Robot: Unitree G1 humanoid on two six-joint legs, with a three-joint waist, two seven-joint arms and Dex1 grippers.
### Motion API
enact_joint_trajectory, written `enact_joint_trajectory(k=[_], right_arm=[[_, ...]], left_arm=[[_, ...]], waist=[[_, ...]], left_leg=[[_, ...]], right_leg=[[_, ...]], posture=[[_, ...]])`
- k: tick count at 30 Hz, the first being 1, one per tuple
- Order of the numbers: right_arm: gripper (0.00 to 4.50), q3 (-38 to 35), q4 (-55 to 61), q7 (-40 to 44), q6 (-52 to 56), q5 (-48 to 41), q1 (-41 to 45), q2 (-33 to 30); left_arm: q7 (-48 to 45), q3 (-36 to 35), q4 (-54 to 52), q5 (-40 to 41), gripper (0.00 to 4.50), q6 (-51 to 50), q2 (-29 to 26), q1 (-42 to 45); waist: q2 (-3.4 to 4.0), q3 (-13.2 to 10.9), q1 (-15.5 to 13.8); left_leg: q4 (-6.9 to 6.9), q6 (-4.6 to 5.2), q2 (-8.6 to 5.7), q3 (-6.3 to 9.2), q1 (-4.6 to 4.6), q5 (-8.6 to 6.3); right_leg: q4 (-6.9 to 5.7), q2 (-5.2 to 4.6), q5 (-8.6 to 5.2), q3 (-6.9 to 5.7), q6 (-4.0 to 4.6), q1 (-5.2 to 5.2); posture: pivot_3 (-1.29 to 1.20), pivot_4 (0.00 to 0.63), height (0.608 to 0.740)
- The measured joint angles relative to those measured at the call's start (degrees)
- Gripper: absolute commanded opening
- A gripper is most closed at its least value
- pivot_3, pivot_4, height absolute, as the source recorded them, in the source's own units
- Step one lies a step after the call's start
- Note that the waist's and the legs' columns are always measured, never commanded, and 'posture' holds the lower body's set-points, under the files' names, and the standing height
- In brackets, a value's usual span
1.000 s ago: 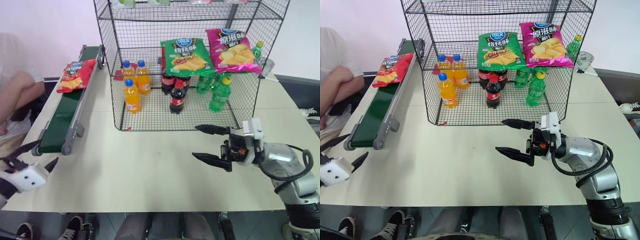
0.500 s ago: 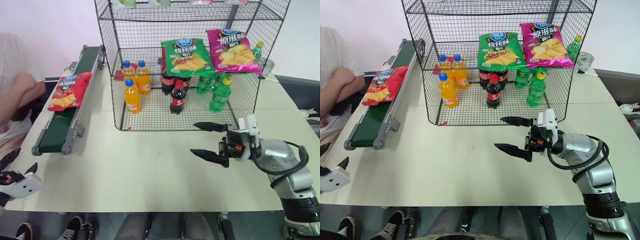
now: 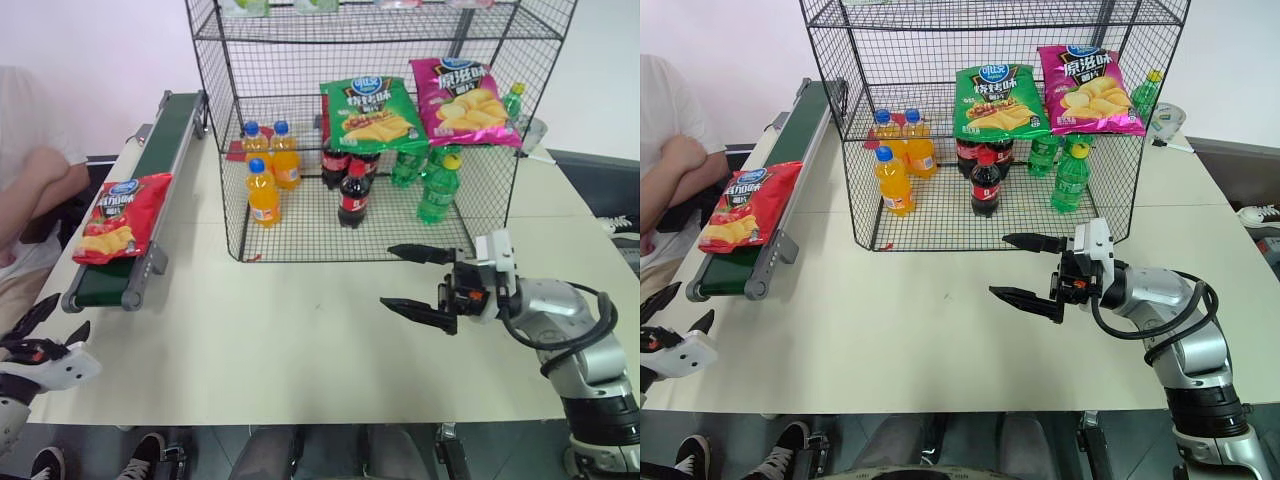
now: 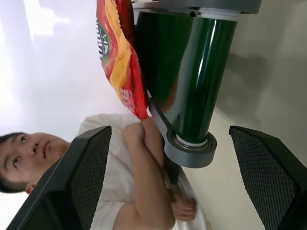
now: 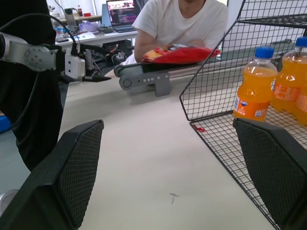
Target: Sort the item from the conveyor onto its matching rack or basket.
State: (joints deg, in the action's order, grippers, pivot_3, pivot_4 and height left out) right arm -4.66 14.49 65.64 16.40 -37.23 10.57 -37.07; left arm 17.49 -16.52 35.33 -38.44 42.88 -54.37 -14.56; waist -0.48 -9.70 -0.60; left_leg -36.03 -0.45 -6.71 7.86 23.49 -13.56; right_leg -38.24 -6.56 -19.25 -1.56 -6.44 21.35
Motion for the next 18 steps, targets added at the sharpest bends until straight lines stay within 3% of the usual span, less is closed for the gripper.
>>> enact_joint_trajectory(k=[18], right_arm=[[4.5, 0.04, -0.02, -0.02, -0.01, 0.96, -0.04, 0.15]], left_arm=[[-0.44, 1.85, -7.19, 3.42, 4.1, -3.79, 0.0, 1.32]], waist=[[0.0, 0.01, 0.0]], left_leg=[[-0.02, -0.01, 0.0, 0.0, 0.0, 0.01]], right_leg=[[-0.03, 0.0, 0.0, 0.0, 0.0, 0.0]], posture=[[0.0, 0.15, 0.74]])
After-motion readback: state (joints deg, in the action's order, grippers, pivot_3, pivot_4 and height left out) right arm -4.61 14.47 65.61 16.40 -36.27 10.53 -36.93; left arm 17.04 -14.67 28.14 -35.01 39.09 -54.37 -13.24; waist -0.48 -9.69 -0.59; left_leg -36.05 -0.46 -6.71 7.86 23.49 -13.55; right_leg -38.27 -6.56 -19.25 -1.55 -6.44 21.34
